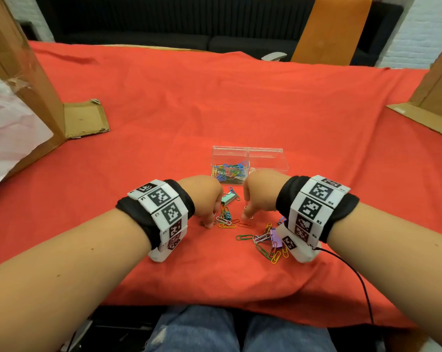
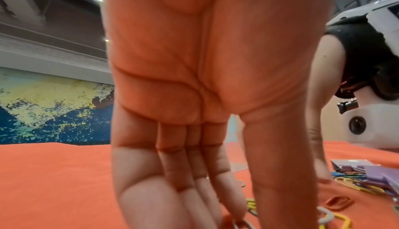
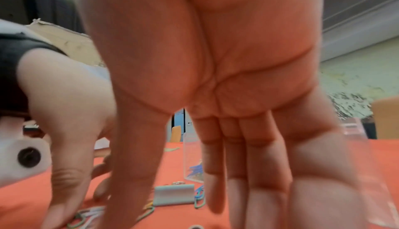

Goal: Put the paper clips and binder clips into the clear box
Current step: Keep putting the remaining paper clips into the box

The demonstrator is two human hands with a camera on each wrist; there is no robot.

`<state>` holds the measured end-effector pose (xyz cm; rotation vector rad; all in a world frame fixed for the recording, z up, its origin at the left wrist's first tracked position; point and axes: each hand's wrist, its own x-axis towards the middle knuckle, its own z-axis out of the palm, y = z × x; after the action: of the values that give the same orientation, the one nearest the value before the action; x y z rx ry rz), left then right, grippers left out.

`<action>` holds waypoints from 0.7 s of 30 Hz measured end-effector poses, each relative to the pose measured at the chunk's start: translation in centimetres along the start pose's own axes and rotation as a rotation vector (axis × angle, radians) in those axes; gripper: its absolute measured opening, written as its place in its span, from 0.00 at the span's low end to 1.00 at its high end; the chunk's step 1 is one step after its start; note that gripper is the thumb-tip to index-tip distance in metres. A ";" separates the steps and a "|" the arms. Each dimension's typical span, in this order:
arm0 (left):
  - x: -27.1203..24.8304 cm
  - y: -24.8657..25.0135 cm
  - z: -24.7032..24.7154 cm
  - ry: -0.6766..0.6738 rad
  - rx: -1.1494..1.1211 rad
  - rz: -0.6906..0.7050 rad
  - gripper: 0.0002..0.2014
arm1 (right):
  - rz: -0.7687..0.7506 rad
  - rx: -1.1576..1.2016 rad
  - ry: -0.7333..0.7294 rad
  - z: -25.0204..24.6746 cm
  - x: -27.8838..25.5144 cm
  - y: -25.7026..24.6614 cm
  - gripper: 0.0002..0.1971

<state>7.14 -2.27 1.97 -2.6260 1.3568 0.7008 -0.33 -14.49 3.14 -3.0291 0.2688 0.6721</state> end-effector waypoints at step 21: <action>-0.2 0.5 0.2 -0.064 -0.059 0.077 0.17 | -0.088 0.035 -0.055 1.3 -0.8 -2.3 0.14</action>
<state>6.60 -2.32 1.92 -2.5825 1.4478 0.8400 -1.17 -12.06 2.26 -2.9637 0.1437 0.7348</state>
